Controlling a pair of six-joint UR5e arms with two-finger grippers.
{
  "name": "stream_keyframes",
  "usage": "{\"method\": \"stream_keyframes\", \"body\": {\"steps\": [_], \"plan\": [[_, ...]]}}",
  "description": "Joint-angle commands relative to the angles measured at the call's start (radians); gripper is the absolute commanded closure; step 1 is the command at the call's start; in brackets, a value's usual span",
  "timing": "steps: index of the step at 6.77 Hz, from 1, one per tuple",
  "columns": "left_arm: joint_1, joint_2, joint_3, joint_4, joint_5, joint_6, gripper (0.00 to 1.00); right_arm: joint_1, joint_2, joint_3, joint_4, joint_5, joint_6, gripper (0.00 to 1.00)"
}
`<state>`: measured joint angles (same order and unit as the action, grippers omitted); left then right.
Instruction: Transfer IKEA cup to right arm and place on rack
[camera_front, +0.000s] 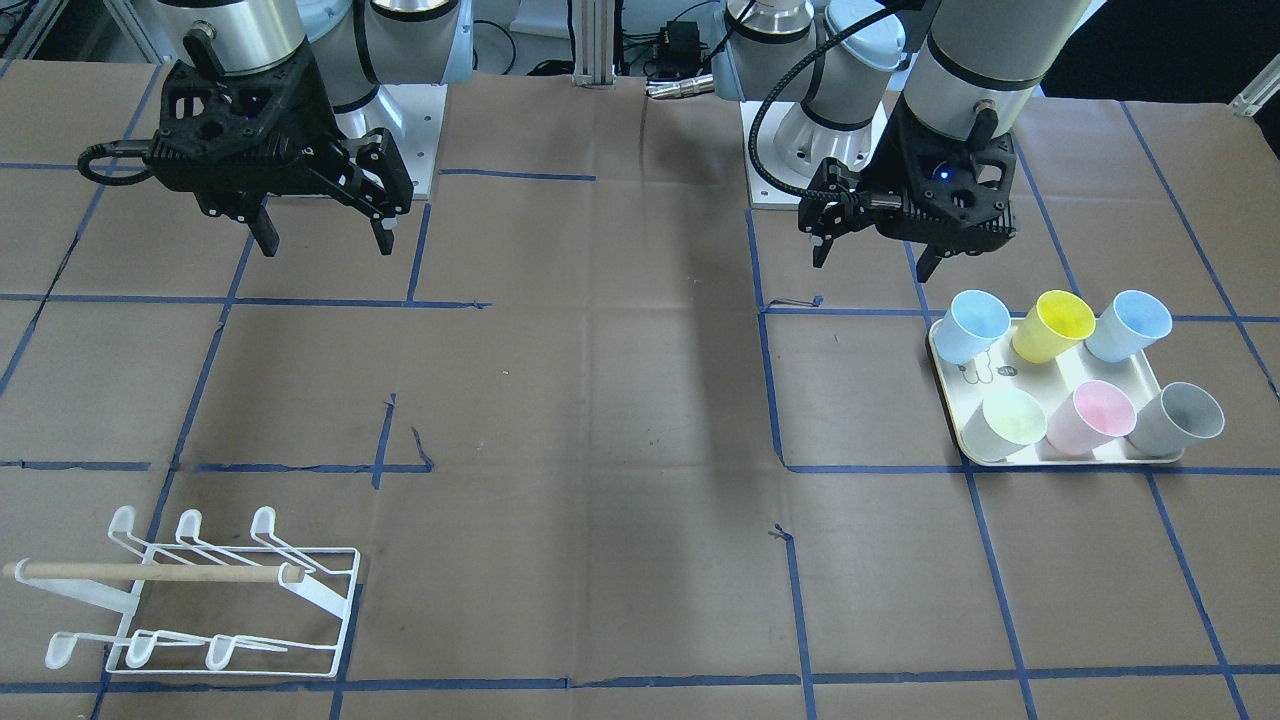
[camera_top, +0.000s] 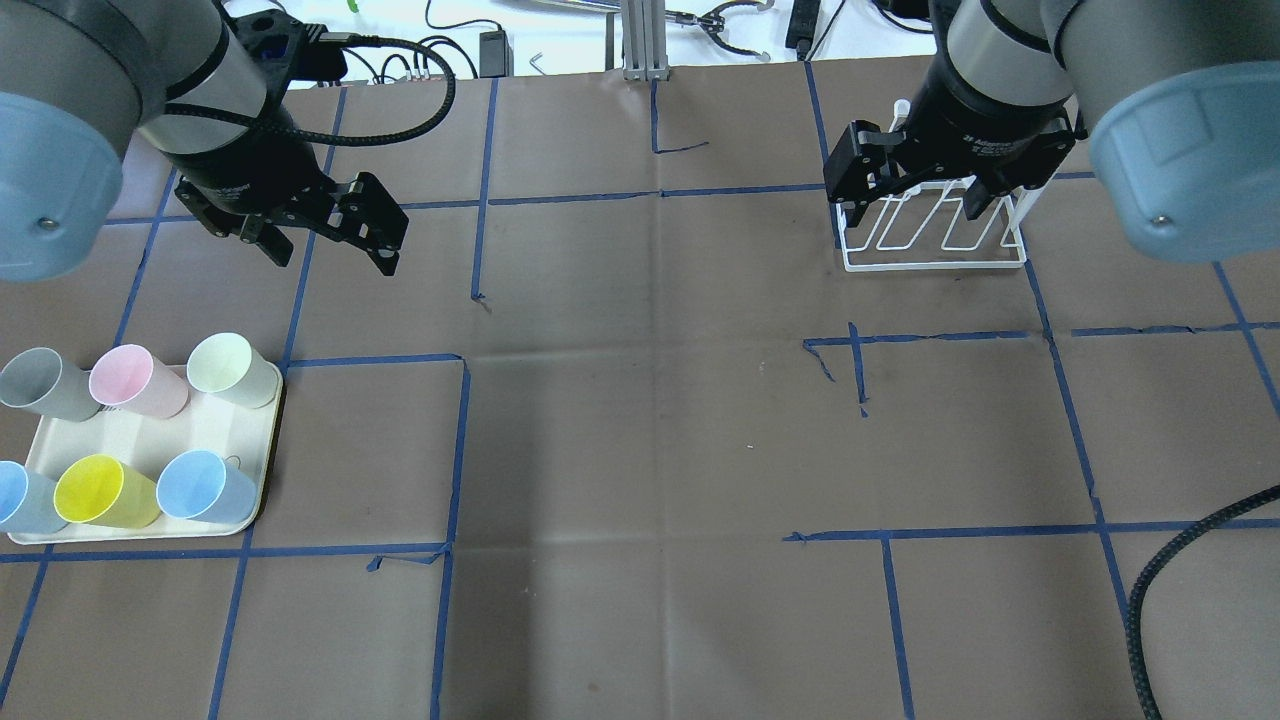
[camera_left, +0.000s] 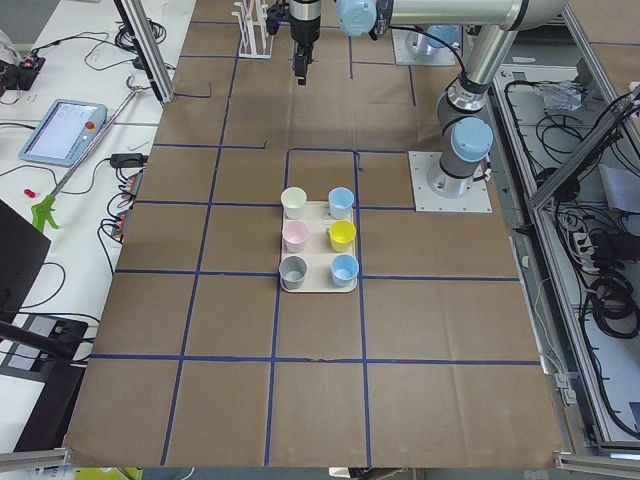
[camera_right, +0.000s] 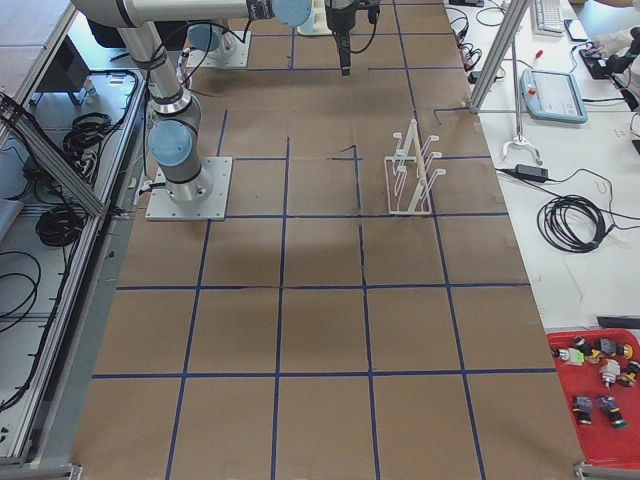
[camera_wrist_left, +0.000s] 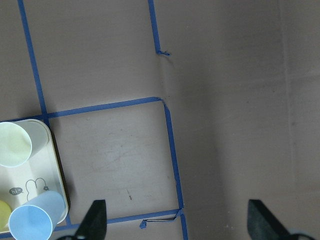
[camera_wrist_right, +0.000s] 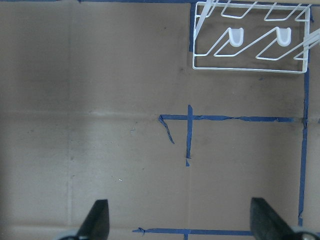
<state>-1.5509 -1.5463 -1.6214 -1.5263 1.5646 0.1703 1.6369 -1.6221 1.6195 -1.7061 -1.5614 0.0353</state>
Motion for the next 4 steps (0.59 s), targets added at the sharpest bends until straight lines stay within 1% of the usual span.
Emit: {"method": "stream_keyframes", "body": {"steps": [1, 4], "plan": [[0.000, 0.000, 0.000, 0.000, 0.000, 0.000, 0.00, 0.001, -0.001, -0.006, 0.000, -0.003, 0.000, 0.00], [0.000, 0.000, -0.002, 0.000, 0.000, 0.000, 0.00, -0.002, 0.004, -0.004, -0.001, 0.003, 0.000, 0.00]]}}
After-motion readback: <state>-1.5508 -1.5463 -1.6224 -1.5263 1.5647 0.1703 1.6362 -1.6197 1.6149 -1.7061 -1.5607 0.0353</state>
